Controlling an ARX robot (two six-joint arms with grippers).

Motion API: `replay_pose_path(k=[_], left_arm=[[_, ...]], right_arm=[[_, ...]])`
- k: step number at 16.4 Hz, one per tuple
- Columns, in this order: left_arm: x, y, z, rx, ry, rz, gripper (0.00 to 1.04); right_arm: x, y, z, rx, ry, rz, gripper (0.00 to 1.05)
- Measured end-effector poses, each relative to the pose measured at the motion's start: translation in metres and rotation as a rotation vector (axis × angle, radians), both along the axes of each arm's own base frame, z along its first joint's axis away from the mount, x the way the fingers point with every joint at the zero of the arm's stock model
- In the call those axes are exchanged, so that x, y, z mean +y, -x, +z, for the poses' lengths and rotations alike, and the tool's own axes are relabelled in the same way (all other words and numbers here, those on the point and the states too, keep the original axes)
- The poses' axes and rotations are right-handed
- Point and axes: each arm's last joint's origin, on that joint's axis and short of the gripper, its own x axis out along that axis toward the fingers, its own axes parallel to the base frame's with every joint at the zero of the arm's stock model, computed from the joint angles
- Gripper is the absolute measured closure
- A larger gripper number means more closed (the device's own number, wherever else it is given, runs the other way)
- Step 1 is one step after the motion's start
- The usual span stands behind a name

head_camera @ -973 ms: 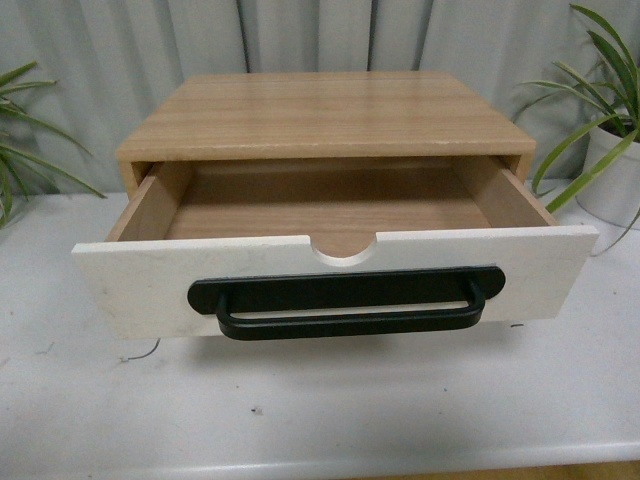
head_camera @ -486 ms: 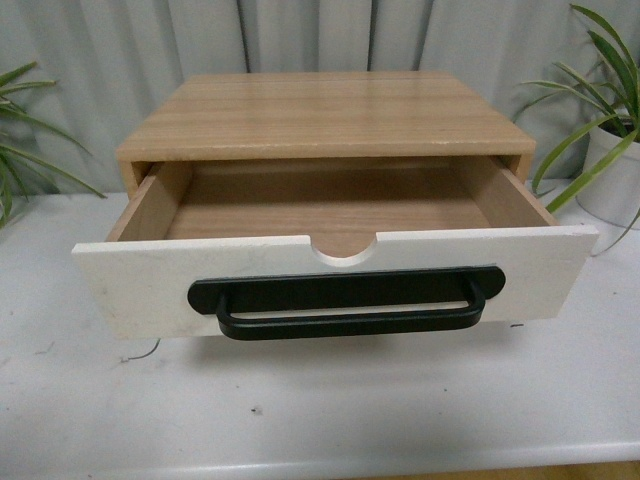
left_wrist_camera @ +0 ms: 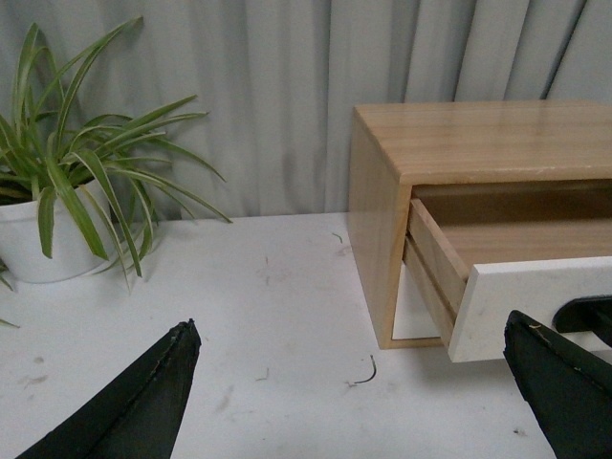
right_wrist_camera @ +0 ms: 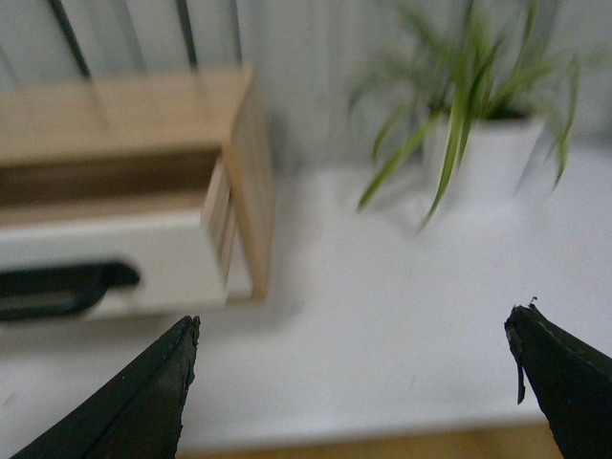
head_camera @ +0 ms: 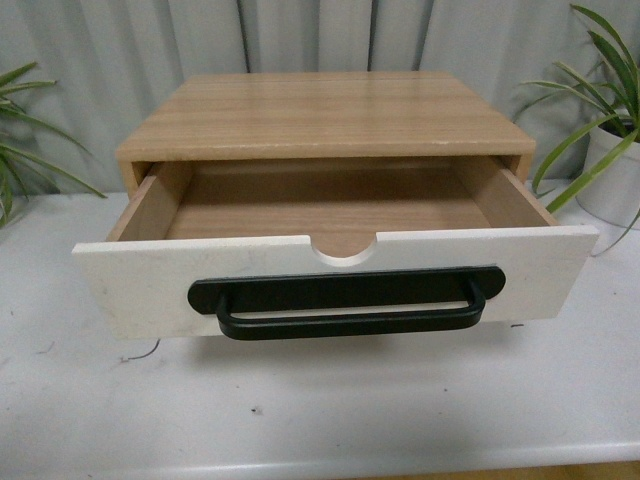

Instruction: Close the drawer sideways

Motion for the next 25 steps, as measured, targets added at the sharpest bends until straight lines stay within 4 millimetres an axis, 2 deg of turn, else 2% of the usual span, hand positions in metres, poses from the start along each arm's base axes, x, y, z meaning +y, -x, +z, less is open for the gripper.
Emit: replay_pose_path(k=[1,2,4,5,7,9,11,17,20,22,25], left_arm=[[0.000,0.000,0.000,-0.001,0.000,0.000,0.07],[-0.002,0.001,-0.001,0.169,0.046,0.061,0.07],[-0.007,-0.004,0.009,0.432,0.094,0.181,0.07],[-0.006,-0.010,0.016,0.433,0.108,0.218,0.07],[-0.002,-0.025,0.038,0.339,0.104,0.244,0.07],[-0.005,-0.045,0.057,0.282,-0.014,0.164,0.07],[-0.014,-0.070,0.072,0.232,-0.217,0.082,0.07],[-0.029,-0.093,0.085,0.176,-0.505,-0.042,0.07],[-0.051,-0.099,0.074,0.231,-0.977,-0.346,0.07],[-0.057,-0.103,0.069,0.242,-1.207,-0.441,0.07],[-0.065,-0.116,0.061,0.229,-1.322,-0.483,0.07]], right_arm=[[-0.001,-0.002,-0.001,0.136,-0.102,-0.012,0.06],[-0.003,-0.003,0.002,0.191,-0.197,-0.053,0.06],[-0.007,-0.006,0.020,0.101,-0.252,-0.074,0.06],[-0.008,-0.010,0.039,0.035,-0.246,-0.071,0.06],[-0.005,-0.032,0.067,-0.037,-0.126,-0.039,0.06],[0.006,-0.056,0.080,-0.075,0.071,0.020,0.06],[0.019,-0.079,0.093,-0.118,0.324,0.093,0.06],[0.035,-0.103,0.093,-0.175,0.685,0.196,0.06],[0.047,-0.123,0.066,-0.063,1.278,0.433,0.06],[0.055,-0.128,0.069,-0.060,1.506,0.543,0.06],[0.068,-0.138,0.059,-0.017,1.524,0.654,0.06]])
